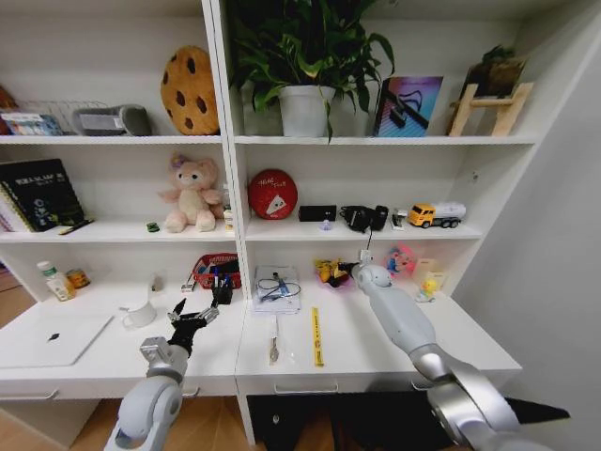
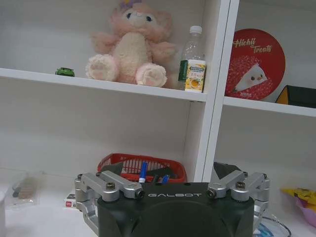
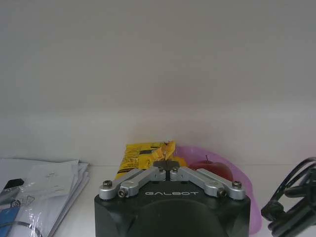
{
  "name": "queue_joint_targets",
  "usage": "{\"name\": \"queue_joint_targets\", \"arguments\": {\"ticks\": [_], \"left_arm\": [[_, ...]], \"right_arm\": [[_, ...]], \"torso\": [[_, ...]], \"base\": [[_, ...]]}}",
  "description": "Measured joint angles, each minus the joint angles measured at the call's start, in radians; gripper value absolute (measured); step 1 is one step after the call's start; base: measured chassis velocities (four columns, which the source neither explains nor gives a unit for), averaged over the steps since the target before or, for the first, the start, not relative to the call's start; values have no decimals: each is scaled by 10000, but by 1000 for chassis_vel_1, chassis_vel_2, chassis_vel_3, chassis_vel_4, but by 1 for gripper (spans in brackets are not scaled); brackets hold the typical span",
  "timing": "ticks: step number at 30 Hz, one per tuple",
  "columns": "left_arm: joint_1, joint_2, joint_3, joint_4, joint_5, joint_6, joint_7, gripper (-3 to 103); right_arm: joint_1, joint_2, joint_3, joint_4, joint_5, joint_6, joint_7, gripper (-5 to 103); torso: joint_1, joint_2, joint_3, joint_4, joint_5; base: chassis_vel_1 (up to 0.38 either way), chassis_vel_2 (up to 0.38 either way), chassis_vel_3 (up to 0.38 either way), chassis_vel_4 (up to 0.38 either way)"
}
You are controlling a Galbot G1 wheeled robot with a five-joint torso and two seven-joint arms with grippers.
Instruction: Organize the objects on the table.
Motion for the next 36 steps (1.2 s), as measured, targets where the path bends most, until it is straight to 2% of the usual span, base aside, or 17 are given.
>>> {"name": "queue_joint_targets", "arguments": {"ticks": [7,8,9,11,15,16,18,19,20,22,25,28,30,31,32,33,36], "left_arm": [[0,0,0,0,0,0,0,100],[0,0,0,0,0,0,0,100],[0,0,0,0,0,0,0,100],[0,0,0,0,0,0,0,100],[0,0,0,0,0,0,0,100],[0,0,0,0,0,0,0,100],[0,0,0,0,0,0,0,100],[0,0,0,0,0,0,0,100],[0,0,0,0,0,0,0,100],[0,0,0,0,0,0,0,100],[0,0,0,0,0,0,0,100],[0,0,0,0,0,0,0,100],[0,0,-1,0,0,0,0,100],[1,0,0,0,0,0,0,100],[1,0,0,0,0,0,0,100],[0,0,0,0,0,0,0,100],[0,0,-1,0,0,0,0,100]], "right_arm": [[37,206,52,-345,-523,241,-73,0],[-144,119,58,-147,-608,245,-44,11],[-274,26,54,30,-628,244,-17,16],[-300,13,57,51,-639,244,-9,16],[-502,-67,148,178,-682,298,54,38],[-502,-67,148,178,-682,298,54,38],[-632,-137,162,360,-752,357,59,50],[-632,-137,162,360,-752,357,59,50],[-729,-192,156,536,-763,361,65,54],[-855,-265,136,764,-764,358,91,54],[-1477,-625,24,2018,-541,73,329,71],[-1697,-742,8,2446,-474,-2,421,77],[-2283,-1077,-50,3536,-427,-52,554,87],[-2532,-1179,-53,3946,-452,-11,654,93],[-2532,-1179,-53,3946,-452,-11,654,93],[-2789,-1250,-38,4298,-542,89,791,97],[-3344,-1422,51,4967,-850,459,1077,100]], "torso": [[0,1,-1,0,-1],[0,0,0,-1,2],[0,1,-1,-3,0],[-1,1,-1,-3,0],[-1,0,0,-1,1],[-1,0,0,-1,1],[0,1,-1,-1,1],[0,1,-1,-1,1],[0,0,-1,0,1],[0,1,-1,1,1],[-1,1,-1,-1,1],[-1,1,-1,-1,1],[-1,1,-1,-1,1],[-1,1,-1,-1,0],[-1,1,-1,-1,0],[-1,1,-1,-1,0],[-1,1,-1,1,2]], "base": [[0,0,0,0],[0,0,0,0],[0,0,0,0],[0,0,0,0],[0,0,0,0],[0,0,0,0],[0,0,0,0],[0,0,0,0],[0,0,0,0],[0,0,0,0],[0,0,0,0],[0,0,0,0],[0,0,0,0],[0,0,0,0],[0,0,0,0],[0,0,0,0],[0,0,0,0]]}}
